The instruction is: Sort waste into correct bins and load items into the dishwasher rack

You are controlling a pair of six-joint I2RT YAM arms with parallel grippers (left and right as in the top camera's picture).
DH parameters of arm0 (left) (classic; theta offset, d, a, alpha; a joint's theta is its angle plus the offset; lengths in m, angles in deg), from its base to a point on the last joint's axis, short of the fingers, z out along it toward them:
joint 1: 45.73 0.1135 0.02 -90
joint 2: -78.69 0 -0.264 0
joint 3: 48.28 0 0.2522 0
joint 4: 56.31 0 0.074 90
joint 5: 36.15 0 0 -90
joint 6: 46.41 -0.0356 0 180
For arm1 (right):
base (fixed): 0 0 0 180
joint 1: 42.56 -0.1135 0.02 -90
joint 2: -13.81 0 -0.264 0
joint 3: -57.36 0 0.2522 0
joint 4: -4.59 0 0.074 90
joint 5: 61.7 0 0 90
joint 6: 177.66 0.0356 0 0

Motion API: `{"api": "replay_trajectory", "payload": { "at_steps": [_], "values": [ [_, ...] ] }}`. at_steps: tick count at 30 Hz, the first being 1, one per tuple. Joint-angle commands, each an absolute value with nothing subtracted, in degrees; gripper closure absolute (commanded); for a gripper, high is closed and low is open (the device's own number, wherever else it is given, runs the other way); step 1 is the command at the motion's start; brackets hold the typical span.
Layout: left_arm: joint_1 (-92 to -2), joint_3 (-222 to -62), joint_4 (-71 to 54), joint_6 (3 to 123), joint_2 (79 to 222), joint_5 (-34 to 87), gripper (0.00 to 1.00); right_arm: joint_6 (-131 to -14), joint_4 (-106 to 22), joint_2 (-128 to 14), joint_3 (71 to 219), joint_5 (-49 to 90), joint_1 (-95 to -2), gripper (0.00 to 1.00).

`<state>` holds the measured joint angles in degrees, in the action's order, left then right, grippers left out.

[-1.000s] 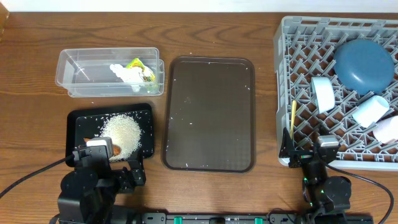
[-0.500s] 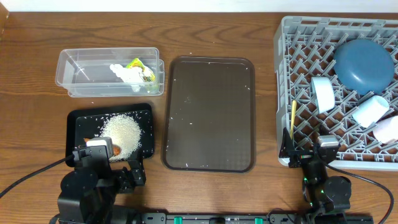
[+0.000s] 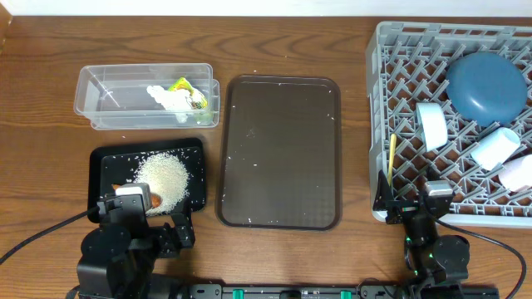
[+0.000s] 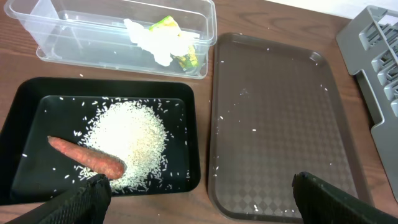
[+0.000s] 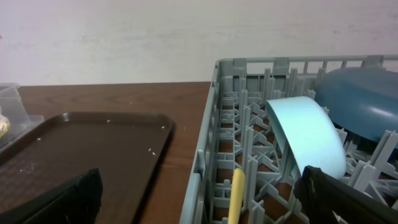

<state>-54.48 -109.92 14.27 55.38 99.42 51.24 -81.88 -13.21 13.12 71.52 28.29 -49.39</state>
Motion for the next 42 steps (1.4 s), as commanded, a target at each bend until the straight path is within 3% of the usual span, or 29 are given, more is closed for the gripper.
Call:
{"api": "replay_trajectory", "payload": {
  "at_steps": [1, 10, 29, 42],
  "values": [
    [-54.44, -109.57, 14.36, 55.27, 99.13, 51.92, 0.05, -82.63, -13.45, 13.49, 71.44, 28.07, -50.09, 0.01],
    [-54.44, -98.8, 2.56, 55.2, 94.33, 53.25, 0.05, -82.6, -13.47, 13.47, 71.44, 28.07, -50.09, 0.01],
    [-50.79, -62.97, -48.85, 55.22, 78.79, 53.03, 0.05, -82.6, -13.47, 13.38, 71.44, 28.07, -50.09, 0.01],
    [-50.61, -62.27, -38.69, 55.03, 78.92, 51.74, 0.05, -82.6, -13.47, 13.38, 71.44, 28.07, -50.09, 0.01]
  ]
}}
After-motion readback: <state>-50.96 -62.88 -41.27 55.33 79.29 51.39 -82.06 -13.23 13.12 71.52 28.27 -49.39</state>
